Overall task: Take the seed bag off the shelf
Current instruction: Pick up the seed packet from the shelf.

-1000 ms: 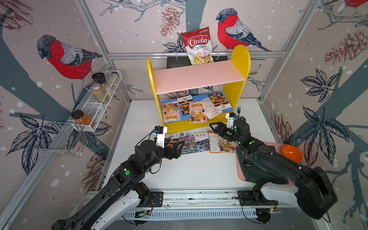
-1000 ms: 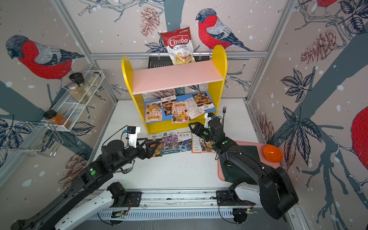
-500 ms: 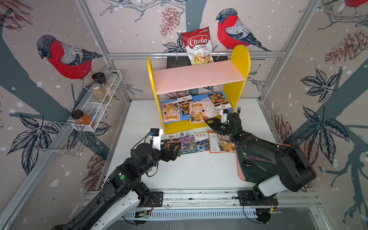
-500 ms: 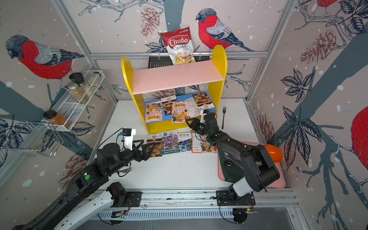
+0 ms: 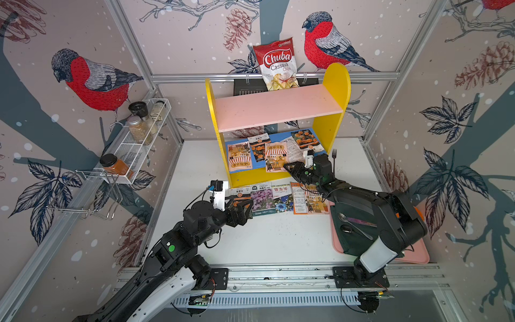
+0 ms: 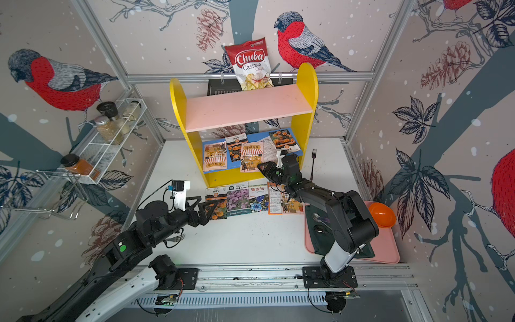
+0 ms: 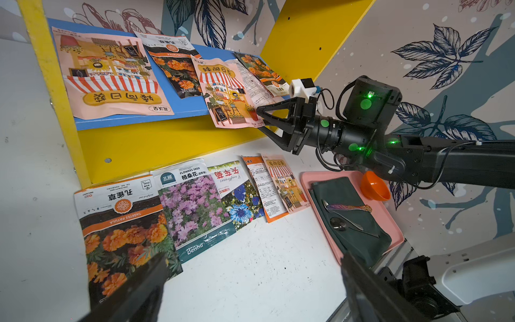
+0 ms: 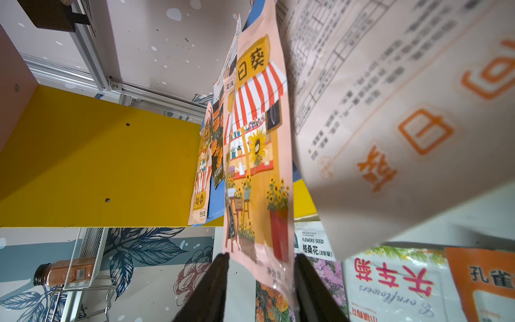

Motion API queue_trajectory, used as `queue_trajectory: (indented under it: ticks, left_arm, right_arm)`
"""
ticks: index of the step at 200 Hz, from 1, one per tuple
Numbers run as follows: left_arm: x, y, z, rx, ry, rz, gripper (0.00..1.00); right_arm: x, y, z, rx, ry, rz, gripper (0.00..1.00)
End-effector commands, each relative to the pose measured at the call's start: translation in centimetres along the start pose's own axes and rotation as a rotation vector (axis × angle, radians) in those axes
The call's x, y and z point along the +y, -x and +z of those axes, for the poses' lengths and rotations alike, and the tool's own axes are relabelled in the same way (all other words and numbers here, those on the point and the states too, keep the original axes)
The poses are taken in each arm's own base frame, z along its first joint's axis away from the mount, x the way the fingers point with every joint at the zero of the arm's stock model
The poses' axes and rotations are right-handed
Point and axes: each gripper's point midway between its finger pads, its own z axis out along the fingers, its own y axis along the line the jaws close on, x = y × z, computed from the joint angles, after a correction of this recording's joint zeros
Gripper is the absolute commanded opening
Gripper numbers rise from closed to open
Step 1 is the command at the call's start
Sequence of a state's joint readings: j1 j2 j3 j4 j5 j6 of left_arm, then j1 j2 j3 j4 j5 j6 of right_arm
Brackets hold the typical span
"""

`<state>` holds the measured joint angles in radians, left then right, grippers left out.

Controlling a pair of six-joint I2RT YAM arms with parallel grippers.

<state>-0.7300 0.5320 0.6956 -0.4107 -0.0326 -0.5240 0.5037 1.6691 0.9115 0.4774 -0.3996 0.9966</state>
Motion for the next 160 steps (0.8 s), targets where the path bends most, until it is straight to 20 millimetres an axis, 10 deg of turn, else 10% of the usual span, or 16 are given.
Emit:
queue_trajectory:
  ticks: [1,160]
  left_arm:
    - [0.3,0.1,0.1,-0.007,0.013,0.004,0.97]
    - [0.8,0.0,-1.0,-0.041,0.021,-0.007,0.97]
  right_arm:
    - [0.8,0.4,0.3,-0.007,0.035,-0.008,0.40]
    - [2.0,1.2,1.6,-0.004,0.050,-0.017,0.00]
